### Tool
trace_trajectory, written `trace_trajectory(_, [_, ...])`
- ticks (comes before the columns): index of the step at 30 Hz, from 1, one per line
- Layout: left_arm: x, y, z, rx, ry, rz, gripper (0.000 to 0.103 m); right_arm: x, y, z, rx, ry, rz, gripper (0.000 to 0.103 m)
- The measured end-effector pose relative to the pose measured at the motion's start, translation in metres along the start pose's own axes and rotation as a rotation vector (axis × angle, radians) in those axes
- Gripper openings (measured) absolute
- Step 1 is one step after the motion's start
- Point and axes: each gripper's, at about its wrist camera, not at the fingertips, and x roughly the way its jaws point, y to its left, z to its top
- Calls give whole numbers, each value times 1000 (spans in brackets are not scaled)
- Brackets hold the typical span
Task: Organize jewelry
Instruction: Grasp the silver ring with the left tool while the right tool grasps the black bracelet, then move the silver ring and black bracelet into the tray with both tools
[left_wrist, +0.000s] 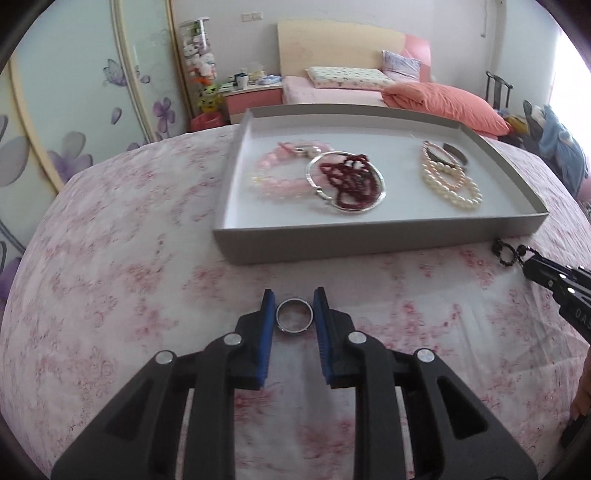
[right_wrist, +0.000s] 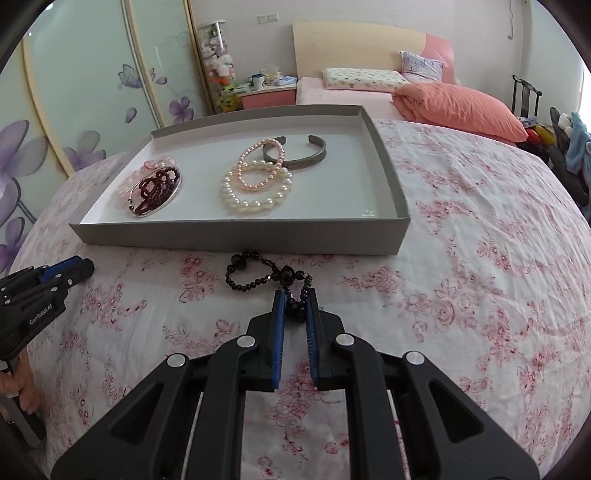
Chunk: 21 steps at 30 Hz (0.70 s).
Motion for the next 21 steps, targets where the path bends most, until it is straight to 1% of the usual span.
trace_trajectory(4, [-3,2,-2,-10,-2,-5,22,-1,-5,-1,26,0,26,12])
trace_trajectory(9, [-4,4,-5,-18,-2,-15,22,-2,-4,-2,5,1,1,12])
trace_trajectory(21, [-4,2,-3,-11,-1,-7,22,-1,-2,-1,7,1,4,12])
